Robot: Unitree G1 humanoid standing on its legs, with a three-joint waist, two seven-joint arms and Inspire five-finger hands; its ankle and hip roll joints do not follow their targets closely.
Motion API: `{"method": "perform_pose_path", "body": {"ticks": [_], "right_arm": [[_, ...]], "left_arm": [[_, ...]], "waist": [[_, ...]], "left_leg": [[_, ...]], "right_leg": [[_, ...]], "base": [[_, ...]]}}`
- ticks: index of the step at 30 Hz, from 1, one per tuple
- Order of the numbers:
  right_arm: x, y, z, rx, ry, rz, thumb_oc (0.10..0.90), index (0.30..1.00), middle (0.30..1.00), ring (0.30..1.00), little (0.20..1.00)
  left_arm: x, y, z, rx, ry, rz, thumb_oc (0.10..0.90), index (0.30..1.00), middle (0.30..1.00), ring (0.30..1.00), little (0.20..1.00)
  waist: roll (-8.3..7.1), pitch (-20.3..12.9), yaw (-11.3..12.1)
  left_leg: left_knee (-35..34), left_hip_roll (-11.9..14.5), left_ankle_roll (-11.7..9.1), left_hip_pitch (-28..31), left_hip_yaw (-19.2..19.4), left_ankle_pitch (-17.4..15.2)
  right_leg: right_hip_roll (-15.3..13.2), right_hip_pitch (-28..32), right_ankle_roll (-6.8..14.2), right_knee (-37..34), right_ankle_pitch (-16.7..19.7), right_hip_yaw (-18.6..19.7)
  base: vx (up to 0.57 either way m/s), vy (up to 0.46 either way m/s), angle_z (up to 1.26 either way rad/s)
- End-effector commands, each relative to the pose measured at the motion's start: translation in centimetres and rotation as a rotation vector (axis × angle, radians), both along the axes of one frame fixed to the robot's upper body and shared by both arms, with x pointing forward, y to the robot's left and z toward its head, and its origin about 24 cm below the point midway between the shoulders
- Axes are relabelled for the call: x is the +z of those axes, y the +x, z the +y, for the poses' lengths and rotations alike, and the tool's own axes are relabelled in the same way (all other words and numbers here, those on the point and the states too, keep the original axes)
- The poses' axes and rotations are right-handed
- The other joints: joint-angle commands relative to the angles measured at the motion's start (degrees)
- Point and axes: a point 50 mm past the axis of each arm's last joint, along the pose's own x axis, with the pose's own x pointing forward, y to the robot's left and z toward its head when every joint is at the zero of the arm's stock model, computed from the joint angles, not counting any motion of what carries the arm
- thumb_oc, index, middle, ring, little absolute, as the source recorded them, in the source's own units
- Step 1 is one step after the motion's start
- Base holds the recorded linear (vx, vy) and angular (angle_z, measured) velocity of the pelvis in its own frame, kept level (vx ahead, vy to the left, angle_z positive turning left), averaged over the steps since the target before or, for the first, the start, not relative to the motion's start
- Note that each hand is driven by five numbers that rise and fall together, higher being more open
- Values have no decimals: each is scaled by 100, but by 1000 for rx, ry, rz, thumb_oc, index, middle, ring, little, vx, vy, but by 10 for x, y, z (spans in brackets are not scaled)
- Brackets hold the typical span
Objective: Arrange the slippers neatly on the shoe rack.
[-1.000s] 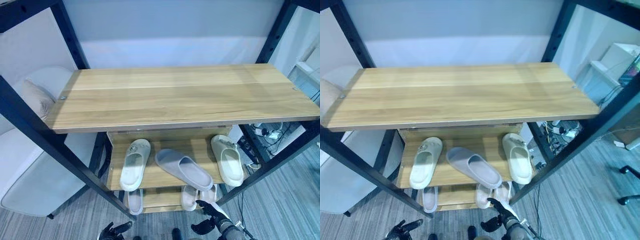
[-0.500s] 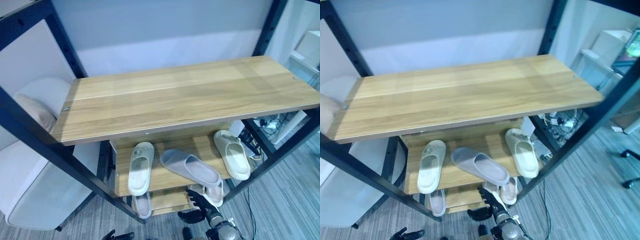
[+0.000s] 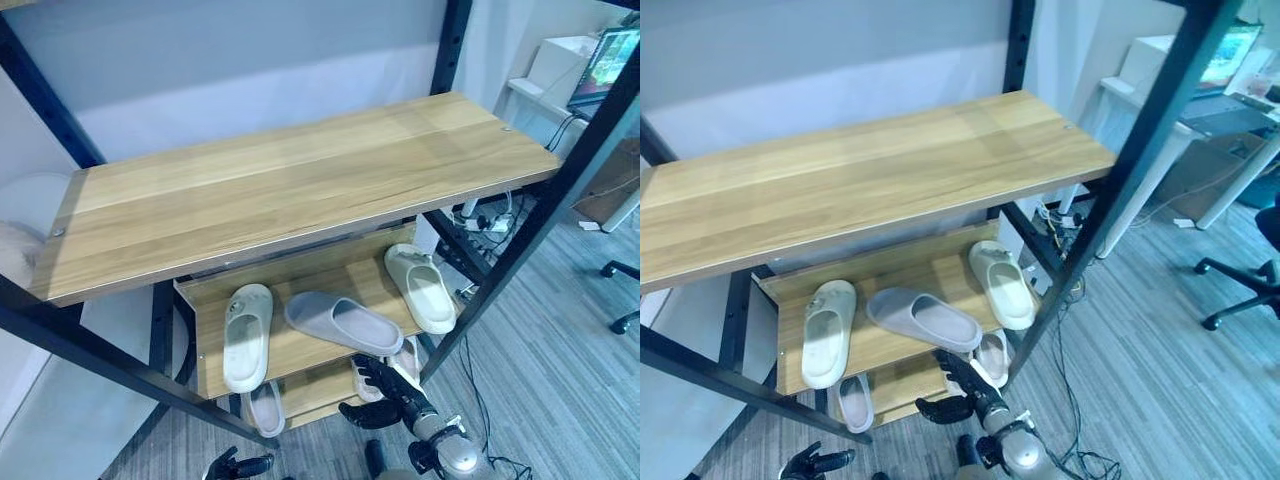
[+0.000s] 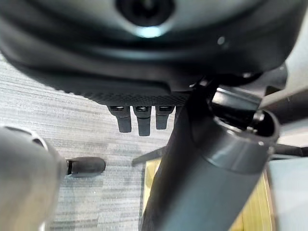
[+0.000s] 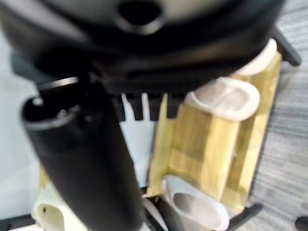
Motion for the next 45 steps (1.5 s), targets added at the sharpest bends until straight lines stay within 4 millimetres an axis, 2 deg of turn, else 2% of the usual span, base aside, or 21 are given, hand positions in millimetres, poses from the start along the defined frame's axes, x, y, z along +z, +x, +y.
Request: {"method": "perform_pose_path", "body": {"ticks": [1, 4, 6, 14, 16, 20, 22, 26, 28, 35, 45], "right_arm": [[59, 28, 40, 122, 244, -269, 800, 900, 900, 900, 900], [63, 27, 42, 177, 202, -288, 800, 900, 900, 900, 900], [64, 30, 46, 242, 100, -324, 800, 900, 900, 900, 900], [67, 35, 67, 345, 90, -308, 800, 900, 900, 900, 900], [86, 40, 75, 395, 97, -405, 800, 900, 900, 900, 900], [101, 46, 77, 363, 120, -488, 800, 900, 900, 900, 900], [125, 57, 76, 328, 141, -600, 800, 900, 900, 900, 900], [163, 69, 64, 313, -33, -863, 800, 900, 900, 900, 900], [168, 74, 57, 275, -111, -921, 800, 900, 900, 900, 900], [173, 99, 32, 165, -405, -1040, 800, 900, 900, 900, 900], [162, 135, 7, 61, -507, -944, 800, 900, 900, 900, 900]], "left_arm": [[4, 16, 5, -43, 32, -25, 800, 900, 900, 900, 900], [3, 14, 1, -70, 19, -10, 800, 900, 900, 900, 900], [2, 13, 2, -77, 16, 12, 800, 900, 900, 900, 900], [3, 19, 4, -115, 20, 28, 800, 900, 900, 900, 900], [3, 19, 2, -116, 13, 29, 800, 900, 900, 900, 900], [3, 22, -2, -132, 14, 23, 800, 900, 900, 900, 900], [3, 22, -7, -176, 17, 30, 800, 900, 900, 900, 900], [1, 18, -11, -240, 26, 43, 800, 900, 900, 900, 900], [1, 17, -12, -263, 31, 44, 800, 900, 900, 900, 900], [-1, 6, -4, -307, 62, 77, 800, 900, 900, 900, 900], [-2, -5, 7, -343, 84, 110, 800, 900, 900, 900, 900]], "waist": [[-128, -90, 52], [-141, -140, 61], [-156, -203, 95], [-225, -220, 130], [-224, -238, 154], [-219, -252, 171], [-225, -272, 186], [-212, -316, 221], [-208, -337, 243], [-189, -403, 370], [-189, -423, 532]], "left_leg": [[137, -279, 150, -7, -241, -526], [60, -283, 118, -32, -319, -468], [52, -276, 83, -56, -384, -478], [52, -237, 75, 8, -438, -513], [52, -217, 74, 36, -420, -529], [52, -197, 69, 38, -421, -520], [52, -193, 66, 25, -444, -510], [52, -189, 65, 22, -483, -520], [52, -189, 69, 18, -491, -518], [52, -186, 57, 4, -536, -505], [52, -191, 12, -25, -651, -499]], "right_leg": [[-430, 280, 581, 352, -695, 148], [-427, 379, 563, 189, -697, 63], [-415, 441, 552, 143, -728, -16], [-363, 518, 491, 133, -783, -72], [-353, 553, 484, 105, -802, -75], [-348, 571, 480, 81, -811, -90], [-345, 591, 474, 72, -819, -112], [-337, 606, 469, 72, -841, -143], [-335, 602, 469, 72, -842, -158], [-335, 615, 491, 72, -848, -238], [-336, 633, 486, 72, -878, -397]], "base": [[5, -30, 0], [-2, -22, 1], [6, -11, 2], [-4, -12, 6], [0, 0, 0], [0, 0, 0], [0, 0, 0], [5, -4, 3], [7, -11, 6], [8, -5, 4], [23, -14, 7]]}}
